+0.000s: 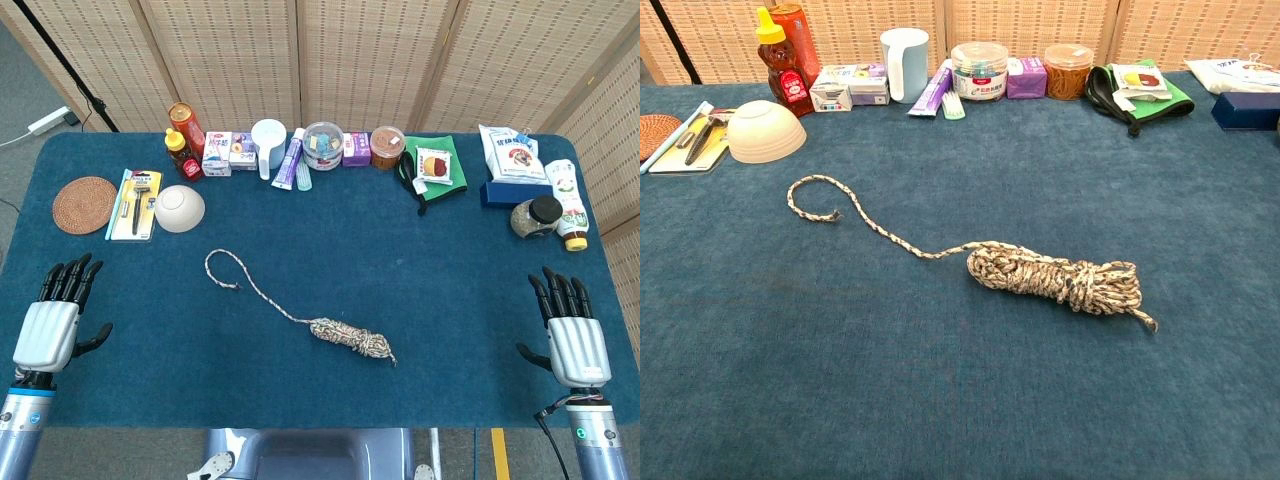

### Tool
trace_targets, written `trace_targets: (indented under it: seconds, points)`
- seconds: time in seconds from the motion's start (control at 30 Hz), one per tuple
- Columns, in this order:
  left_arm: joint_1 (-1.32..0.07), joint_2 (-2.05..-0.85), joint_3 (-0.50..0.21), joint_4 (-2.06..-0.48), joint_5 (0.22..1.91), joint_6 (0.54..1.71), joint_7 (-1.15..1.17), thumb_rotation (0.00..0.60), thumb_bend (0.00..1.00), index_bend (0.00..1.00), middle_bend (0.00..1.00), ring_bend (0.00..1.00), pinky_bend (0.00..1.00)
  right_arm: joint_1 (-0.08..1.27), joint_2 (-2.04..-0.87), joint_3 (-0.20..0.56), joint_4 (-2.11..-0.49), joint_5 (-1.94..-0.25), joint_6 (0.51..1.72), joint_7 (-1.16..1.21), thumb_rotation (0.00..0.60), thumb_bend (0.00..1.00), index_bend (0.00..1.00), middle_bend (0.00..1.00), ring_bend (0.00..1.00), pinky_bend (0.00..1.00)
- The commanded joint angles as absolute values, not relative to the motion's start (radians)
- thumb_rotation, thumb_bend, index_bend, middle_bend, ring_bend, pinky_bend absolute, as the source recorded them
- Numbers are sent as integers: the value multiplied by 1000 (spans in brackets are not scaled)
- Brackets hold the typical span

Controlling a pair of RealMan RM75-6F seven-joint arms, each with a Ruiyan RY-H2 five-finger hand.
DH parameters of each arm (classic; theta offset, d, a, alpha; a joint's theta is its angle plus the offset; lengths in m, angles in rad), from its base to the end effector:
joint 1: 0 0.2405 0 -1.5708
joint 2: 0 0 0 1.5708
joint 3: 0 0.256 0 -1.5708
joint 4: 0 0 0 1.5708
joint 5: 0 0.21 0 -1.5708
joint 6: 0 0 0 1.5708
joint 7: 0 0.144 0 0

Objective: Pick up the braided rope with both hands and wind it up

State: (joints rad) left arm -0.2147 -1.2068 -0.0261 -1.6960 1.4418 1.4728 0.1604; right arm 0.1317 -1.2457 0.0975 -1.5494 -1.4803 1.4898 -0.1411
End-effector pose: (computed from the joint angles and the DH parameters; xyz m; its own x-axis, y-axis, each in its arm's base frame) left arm -0.2702 0.2103 0.1218 0.3858 0.0084 0.9225 0.9195 -0.0855 -0.3837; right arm -0.3010 -0.2051 0.1324 0.4569 0.0643 0.8872 -0.8881 -0.0234 0.4591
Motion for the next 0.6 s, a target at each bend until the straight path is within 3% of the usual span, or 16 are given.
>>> trace_targets:
  seconds: [0.03,0.27,0.6]
  points:
    - [-214,-1208,-28,-1694,1443,1470,159,600,235,0,0,0,0,132,-1242,97,-1551,-1476,1483,-138,600,0,0,0,0,0]
    - [-232,-1216,-45,-1674,1438,1431,143,600,235,0,0,0,0,132,-1235,95,-1567,-1471,1474,-141,600,0,0,0,0,0]
    - [-383,-1280,-156,-1592,1367,1254,124,600,235,0,0,0,0,134,-1232,107,-1551,-1433,1451,-130,600,0,0,0,0,0]
